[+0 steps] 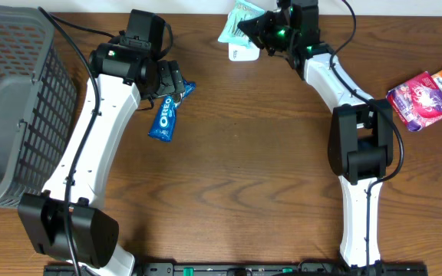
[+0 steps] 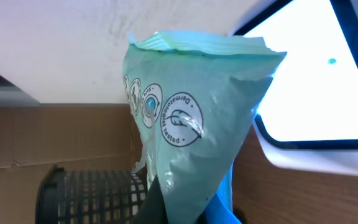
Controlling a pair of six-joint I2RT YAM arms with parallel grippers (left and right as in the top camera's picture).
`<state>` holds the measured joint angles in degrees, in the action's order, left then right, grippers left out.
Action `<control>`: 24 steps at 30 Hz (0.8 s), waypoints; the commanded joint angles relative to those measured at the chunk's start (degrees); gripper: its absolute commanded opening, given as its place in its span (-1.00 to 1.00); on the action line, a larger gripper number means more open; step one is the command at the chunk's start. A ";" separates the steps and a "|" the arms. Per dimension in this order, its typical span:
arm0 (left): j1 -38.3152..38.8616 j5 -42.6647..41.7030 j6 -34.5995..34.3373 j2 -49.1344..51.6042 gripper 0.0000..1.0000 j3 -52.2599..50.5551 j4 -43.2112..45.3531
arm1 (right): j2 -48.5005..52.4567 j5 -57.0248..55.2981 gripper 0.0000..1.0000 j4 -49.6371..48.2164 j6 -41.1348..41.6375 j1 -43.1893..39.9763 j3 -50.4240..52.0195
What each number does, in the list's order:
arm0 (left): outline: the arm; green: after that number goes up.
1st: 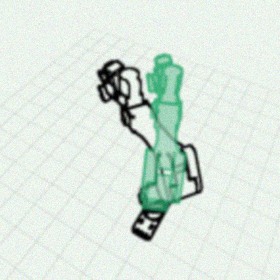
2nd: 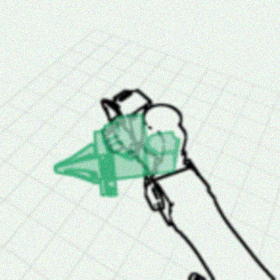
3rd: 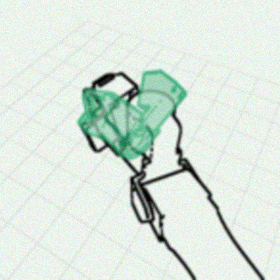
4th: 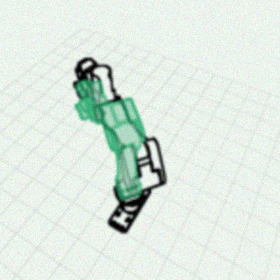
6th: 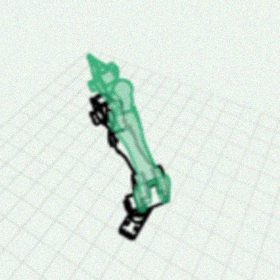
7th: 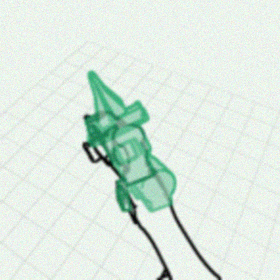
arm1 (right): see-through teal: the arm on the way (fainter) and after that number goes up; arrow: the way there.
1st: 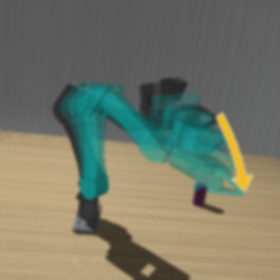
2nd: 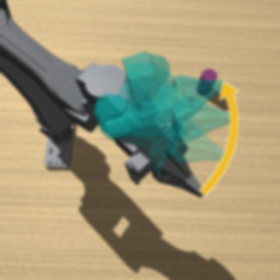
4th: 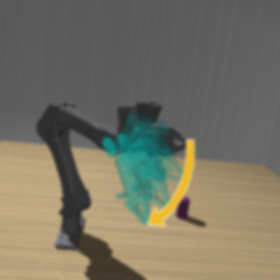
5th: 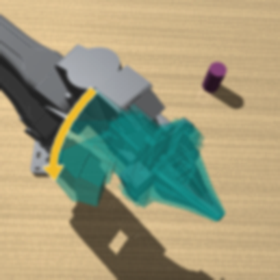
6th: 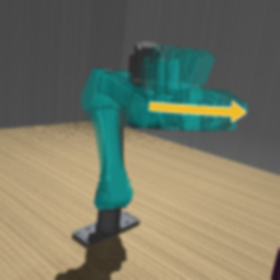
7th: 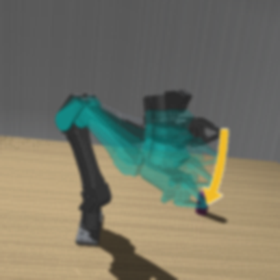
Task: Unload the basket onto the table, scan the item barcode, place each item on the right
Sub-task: 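Lift the mint-green packet up under the scanner, then carry the mint-green packet to the right table edge and release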
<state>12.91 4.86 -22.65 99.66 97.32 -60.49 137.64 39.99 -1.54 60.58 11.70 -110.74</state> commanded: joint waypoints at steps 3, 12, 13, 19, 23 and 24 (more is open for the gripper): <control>-0.07 0.52 0.11 0.31 0.95 0.31 -0.31 | -0.37 2.47 -0.98 0.37 -3.02 -1.42 -3.23; -0.07 0.52 0.11 0.31 0.95 0.31 -0.31 | -1.57 7.54 -0.98 4.52 -6.34 -8.28 -3.28; -0.07 0.52 0.11 0.31 0.96 0.31 -0.31 | -2.38 7.52 -0.98 6.95 -7.96 -9.77 -3.28; -0.07 0.52 0.11 0.31 0.96 0.31 -0.31 | -10.75 -5.84 -0.98 30.27 -24.50 -17.40 -3.28; -0.07 0.52 0.11 0.31 0.95 0.31 -0.31 | -17.42 -23.61 -0.98 43.58 -33.16 -21.90 -3.28; -0.07 0.52 0.11 0.31 0.96 0.31 -0.31 | -18.56 -27.50 -0.98 46.03 -35.12 -22.93 -3.28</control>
<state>12.91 4.86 -22.65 99.66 97.32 -60.49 126.82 26.76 42.11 35.94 -9.80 -112.75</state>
